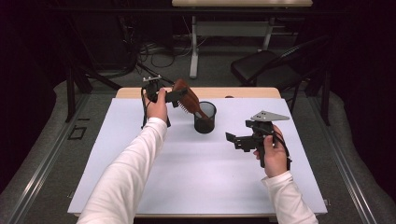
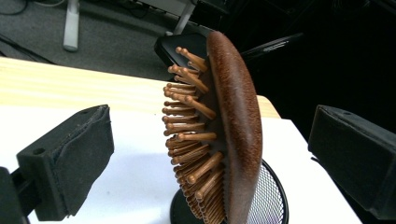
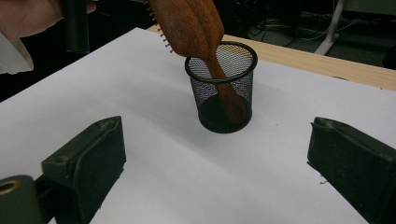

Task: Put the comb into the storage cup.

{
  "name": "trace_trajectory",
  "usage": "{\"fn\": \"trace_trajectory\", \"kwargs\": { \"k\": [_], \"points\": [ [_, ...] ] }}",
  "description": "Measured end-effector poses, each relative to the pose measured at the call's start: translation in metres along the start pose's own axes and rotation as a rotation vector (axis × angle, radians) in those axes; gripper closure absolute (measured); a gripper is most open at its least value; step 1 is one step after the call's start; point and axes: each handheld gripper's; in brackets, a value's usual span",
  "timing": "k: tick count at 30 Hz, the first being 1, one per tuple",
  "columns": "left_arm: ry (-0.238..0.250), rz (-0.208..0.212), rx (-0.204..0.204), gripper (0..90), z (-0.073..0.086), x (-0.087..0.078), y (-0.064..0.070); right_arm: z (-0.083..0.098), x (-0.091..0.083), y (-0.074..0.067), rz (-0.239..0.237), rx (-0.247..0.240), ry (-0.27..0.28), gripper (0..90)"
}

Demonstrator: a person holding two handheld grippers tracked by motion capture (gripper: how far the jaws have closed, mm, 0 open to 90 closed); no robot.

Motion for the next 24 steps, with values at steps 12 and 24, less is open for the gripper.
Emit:
{"fn": "trace_trajectory", "kwargs": {
  "k": [12,24],
  "points": [
    [0.001,0.040,0.102,0.4,-0.001,-0.010,0.006,0.000,0.000,0.000,0.001,0.000,-0.001,3.7],
    [-0.041,0.036,0.151,0.3,-0.001,-0.018,0.007,0.000,0.000,0.000,0.003,0.002,-0.001,3.7]
  ]
}}
Point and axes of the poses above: each handheld gripper's, and its own axes: x roughly forward along the jaws, z roughly out of its underside, y roughly to its right, and after that the axes turned 13 degrees about -y, right-handed
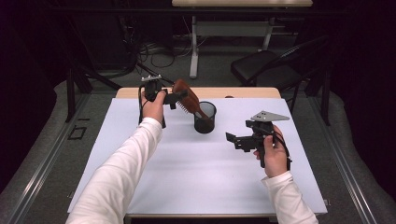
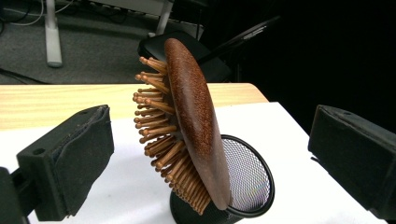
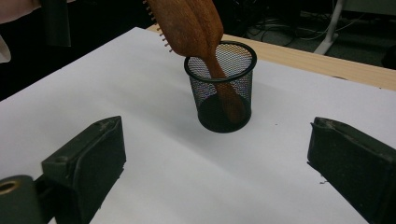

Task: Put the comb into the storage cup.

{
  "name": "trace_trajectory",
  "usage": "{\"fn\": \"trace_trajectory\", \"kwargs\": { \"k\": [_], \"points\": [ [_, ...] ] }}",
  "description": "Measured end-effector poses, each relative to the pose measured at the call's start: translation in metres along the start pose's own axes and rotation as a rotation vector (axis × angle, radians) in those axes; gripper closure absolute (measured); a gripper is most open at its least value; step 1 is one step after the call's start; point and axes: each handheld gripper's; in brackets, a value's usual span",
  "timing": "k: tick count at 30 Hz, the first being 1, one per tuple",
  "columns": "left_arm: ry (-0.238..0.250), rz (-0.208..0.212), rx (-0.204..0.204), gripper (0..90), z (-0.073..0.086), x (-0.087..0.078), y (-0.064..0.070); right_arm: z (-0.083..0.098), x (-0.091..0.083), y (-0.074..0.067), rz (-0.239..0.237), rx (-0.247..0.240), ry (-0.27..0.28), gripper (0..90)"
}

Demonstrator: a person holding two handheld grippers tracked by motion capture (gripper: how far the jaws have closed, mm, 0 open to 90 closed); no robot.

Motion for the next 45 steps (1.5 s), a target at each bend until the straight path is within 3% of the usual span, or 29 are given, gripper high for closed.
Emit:
{"fn": "trace_trajectory", "kwargs": {
  "k": [14,45],
  "points": [
    [-0.019,0.021,0.058,0.3,-0.001,-0.012,0.001,0.000,-0.001,0.001,0.003,0.001,0.006,3.7],
    [-0.088,0.052,0.142,0.3,0.001,-0.031,0.012,0.000,-0.003,0.002,0.006,0.007,0.014,4.0]
  ]
}}
Point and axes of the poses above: each handheld gripper's, and its own axes: x roughly forward along the jaws, z roughly out of its underside, y roughly to its right, and after that the axes turned 13 degrees about -y, right-handed
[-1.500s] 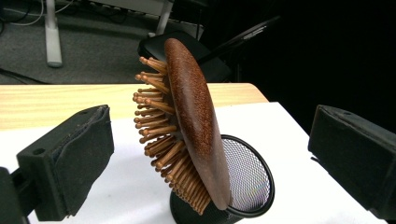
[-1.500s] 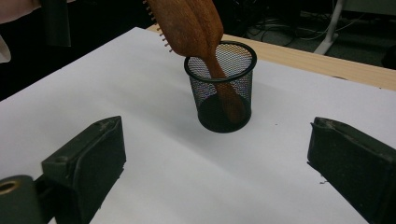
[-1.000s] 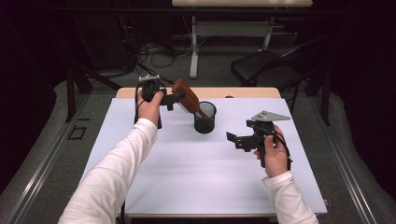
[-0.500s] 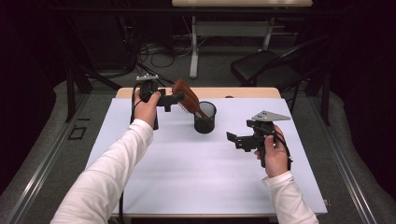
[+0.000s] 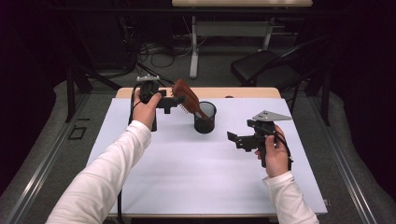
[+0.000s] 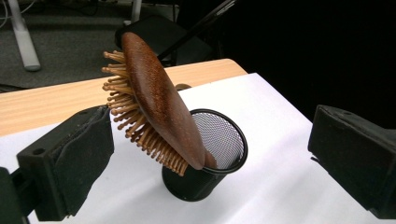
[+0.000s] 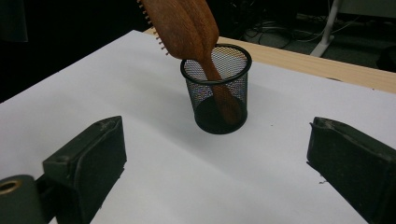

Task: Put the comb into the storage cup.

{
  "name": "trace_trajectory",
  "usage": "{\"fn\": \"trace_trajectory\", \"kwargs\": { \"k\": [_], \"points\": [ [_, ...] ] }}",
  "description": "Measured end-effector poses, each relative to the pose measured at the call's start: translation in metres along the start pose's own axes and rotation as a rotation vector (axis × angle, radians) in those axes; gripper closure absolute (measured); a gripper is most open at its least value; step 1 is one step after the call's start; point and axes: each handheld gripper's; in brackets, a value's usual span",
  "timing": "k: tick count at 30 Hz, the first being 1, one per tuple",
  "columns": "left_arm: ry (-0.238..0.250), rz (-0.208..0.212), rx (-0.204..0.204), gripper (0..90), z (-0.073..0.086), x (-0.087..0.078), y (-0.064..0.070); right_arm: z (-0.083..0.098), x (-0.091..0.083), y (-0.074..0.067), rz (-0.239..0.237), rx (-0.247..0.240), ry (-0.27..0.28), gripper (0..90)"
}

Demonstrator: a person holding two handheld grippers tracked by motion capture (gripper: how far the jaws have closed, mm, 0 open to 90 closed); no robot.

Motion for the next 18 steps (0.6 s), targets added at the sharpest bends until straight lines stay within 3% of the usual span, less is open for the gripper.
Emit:
{"fn": "trace_trajectory", "kwargs": {
  "k": [18],
  "points": [
    [-0.040,0.020,0.052,0.3,0.0042,-0.0096,0.0095,-0.0007,-0.0029,0.0006,0.001,0.000,0.008,4.1]
  ]
}}
Point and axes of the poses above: each handheld gripper's, and its own axes: x roughly forward along the jaws, z roughly out of its underside, y roughly to its right, and after that the axes turned 13 degrees about -y, right-handed
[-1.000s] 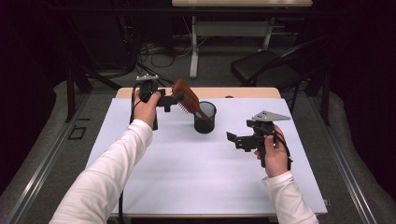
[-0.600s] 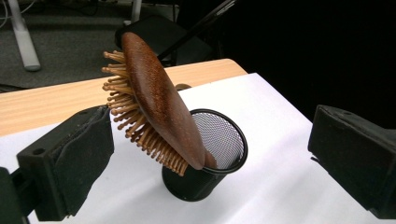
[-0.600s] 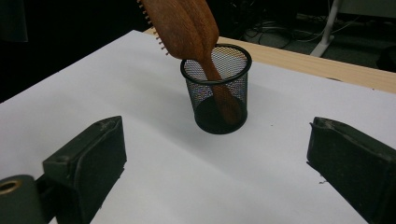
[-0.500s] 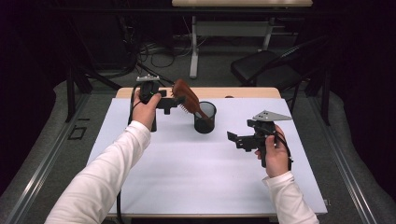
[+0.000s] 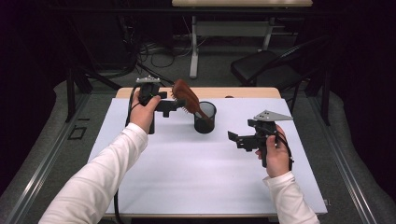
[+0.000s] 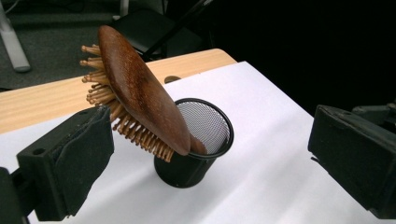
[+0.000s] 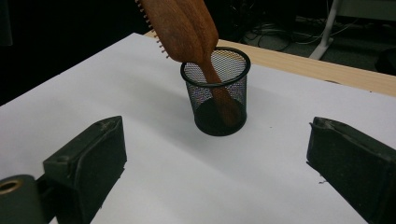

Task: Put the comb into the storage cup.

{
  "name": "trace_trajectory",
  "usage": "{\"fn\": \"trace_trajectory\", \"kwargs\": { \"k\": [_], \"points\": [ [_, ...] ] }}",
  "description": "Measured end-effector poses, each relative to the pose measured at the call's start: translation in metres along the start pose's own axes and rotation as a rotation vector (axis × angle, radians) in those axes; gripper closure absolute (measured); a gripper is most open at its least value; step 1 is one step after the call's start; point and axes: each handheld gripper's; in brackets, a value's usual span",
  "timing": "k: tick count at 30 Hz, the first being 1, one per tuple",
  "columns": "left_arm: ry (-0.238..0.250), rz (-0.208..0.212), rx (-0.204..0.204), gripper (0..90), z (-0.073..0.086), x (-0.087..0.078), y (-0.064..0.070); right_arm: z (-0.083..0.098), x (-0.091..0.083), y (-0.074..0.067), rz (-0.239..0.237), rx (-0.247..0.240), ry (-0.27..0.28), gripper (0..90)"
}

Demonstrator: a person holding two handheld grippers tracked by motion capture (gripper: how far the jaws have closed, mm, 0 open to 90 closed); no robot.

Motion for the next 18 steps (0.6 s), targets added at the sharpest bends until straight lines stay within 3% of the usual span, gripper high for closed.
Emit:
{"fn": "trace_trajectory", "kwargs": {
  "k": [18],
  "points": [
    [-0.033,-0.023,0.108,0.3,0.013,-0.015,0.010,-0.003,0.001,-0.003,-0.002,-0.019,0.000,4.1]
  ]
}}
Point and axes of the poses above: each handheld gripper's, and its own axes: x roughly forward along the jaws, z roughly out of its underside, y roughly to its right, and after that the axes turned 13 degrees about -y, right-handed
